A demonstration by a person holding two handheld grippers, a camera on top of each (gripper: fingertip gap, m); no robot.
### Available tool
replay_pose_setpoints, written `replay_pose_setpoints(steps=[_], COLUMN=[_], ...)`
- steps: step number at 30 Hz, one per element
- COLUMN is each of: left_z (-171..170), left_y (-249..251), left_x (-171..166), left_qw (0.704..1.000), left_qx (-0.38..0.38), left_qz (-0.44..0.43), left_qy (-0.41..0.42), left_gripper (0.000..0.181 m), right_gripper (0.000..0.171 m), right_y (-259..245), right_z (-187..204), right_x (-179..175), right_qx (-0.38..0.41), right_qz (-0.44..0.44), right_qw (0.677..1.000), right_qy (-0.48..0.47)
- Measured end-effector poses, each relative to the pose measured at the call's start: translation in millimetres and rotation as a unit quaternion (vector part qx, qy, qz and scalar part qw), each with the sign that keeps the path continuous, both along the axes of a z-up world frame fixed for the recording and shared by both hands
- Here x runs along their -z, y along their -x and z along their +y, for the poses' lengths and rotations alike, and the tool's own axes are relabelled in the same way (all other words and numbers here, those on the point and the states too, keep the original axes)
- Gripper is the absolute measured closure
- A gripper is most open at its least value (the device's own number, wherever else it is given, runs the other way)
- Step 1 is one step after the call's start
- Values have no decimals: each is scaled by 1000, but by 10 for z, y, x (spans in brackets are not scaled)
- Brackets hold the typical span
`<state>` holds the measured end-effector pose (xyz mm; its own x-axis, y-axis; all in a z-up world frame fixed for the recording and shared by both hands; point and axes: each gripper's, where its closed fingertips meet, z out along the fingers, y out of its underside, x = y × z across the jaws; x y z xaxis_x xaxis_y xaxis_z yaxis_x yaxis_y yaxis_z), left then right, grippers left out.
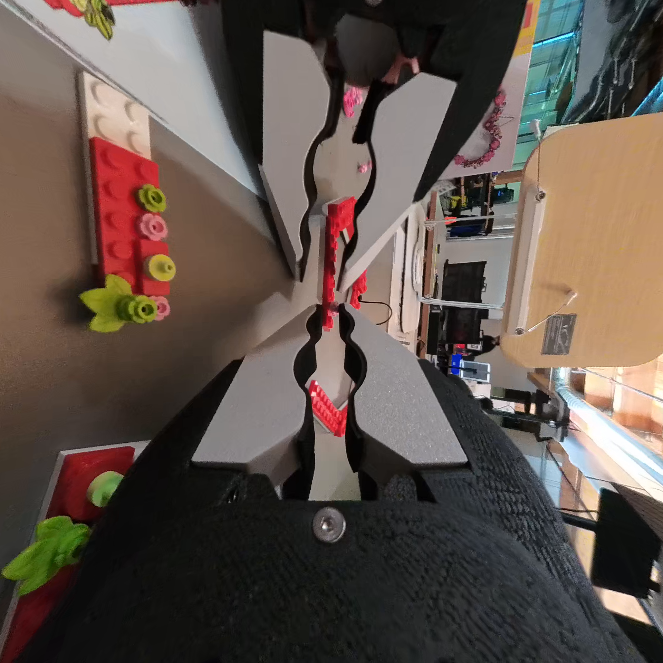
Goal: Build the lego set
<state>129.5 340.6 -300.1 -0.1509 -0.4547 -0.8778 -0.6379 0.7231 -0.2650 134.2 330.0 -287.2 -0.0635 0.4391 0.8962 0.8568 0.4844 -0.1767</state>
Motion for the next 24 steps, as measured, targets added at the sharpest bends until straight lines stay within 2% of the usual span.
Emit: replay_pose_setpoints(steps=[2,5,15,20,22,24], left_z=[6,8,-19,-25,-28,-39], left_y=[1,9,4,8,6,4], left_x=[-11,-16,50,46,54,59], left_qw=[1000,999,999,999,998,998], left_qx=[1,2,9,13,16,20], left_qz=[3,10,33,31,34,33], left_qy=[-21,-36,-42,-41,-47,-48], left_gripper=[171,174,175,175,175,175], right_gripper=[164,163,164,162,144,135], right_y=[3,8,5,22,26,21], right_z=[-6,-13,-35,-58,-54,-51], right_x=[13,24,117,134,124,73], right_qx=[-2,-4,-15,-18,-10,-7], right_qz=[0,-3,-88,-48,-17,10], right_qw=[1000,1000,996,999,999,999], right_qy=[4,5,-26,2,30,43])
